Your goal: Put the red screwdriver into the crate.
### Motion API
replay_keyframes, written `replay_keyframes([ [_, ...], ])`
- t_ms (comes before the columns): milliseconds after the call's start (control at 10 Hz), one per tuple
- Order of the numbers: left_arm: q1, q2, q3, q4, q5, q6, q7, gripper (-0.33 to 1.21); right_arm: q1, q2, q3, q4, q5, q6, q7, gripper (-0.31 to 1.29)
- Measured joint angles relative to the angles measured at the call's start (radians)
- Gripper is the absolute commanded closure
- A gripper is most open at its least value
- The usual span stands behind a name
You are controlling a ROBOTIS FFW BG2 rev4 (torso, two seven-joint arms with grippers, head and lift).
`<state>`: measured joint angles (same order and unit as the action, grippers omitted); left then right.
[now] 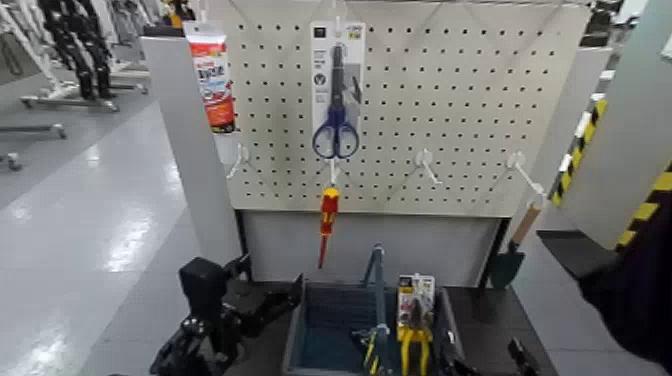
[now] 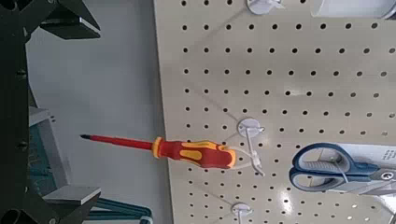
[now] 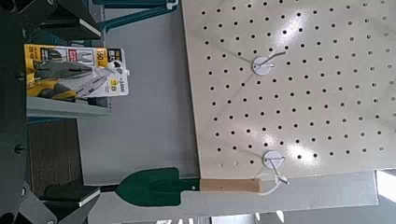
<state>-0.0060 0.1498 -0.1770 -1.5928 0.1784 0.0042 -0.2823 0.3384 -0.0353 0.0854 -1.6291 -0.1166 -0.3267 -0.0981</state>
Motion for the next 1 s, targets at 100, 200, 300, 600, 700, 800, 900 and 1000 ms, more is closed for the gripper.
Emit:
replay_keyframes([
  [100, -0.034, 0.009, -0.007, 0.003, 0.004, 0.028, -0.018, 0.12, -0.001, 0.0, 0.0, 0.0, 0.0, 0.0, 0.0, 0.13],
  [200, -0.068, 0.018, -0.018, 0.013, 0.012, 0.044, -0.043, 0.12, -0.002, 0.0, 0.001, 0.0, 0.0, 0.0, 0.0, 0.13],
  [300, -0.098, 0.023, -0.03, 0.028, 0.021, 0.057, -0.061, 0.12, -0.002, 0.0, 0.002, 0.0, -0.001, 0.0, 0.0, 0.13],
  [600, -0.179, 0.032, -0.073, 0.074, 0.047, 0.087, -0.111, 0.12, -0.004, -0.001, 0.004, 0.002, -0.002, 0.0, 0.0, 0.13],
  [700, -0.207, 0.035, -0.087, 0.093, 0.054, 0.095, -0.131, 0.12, -0.005, -0.001, 0.005, 0.002, -0.002, 0.0, 0.0, 0.13],
  [800, -0.235, 0.037, -0.099, 0.116, 0.061, 0.098, -0.151, 0.12, -0.007, -0.002, 0.006, 0.002, -0.002, 0.0, 0.0, 0.13],
  [900, -0.264, 0.038, -0.109, 0.145, 0.071, 0.099, -0.175, 0.12, -0.007, -0.002, 0.007, 0.003, -0.003, 0.0, 0.001, 0.13],
  [1000, -0.297, 0.039, -0.119, 0.183, 0.077, 0.099, -0.21, 0.12, -0.008, -0.002, 0.008, 0.004, -0.003, 0.0, 0.0, 0.13],
])
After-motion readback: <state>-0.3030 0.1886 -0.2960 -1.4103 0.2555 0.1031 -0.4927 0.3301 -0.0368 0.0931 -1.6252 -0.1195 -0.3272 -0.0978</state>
